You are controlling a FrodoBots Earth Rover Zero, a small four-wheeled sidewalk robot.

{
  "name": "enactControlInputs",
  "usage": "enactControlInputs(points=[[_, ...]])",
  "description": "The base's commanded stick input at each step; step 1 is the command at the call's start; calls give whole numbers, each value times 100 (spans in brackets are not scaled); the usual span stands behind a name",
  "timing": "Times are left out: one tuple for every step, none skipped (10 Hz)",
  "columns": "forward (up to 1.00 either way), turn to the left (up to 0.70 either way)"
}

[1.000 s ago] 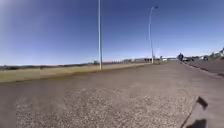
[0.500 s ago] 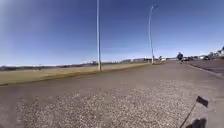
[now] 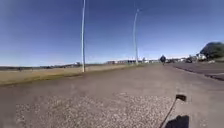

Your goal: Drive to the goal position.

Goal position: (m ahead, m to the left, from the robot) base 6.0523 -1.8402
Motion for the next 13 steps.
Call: enactControlInputs(points=[[69,-28],[26,-10],[0,0],[0,0],[0,0],[0,0],[0,0],[0,0],[0,0],[0,0],[0,0],[100,0],[100,0]])
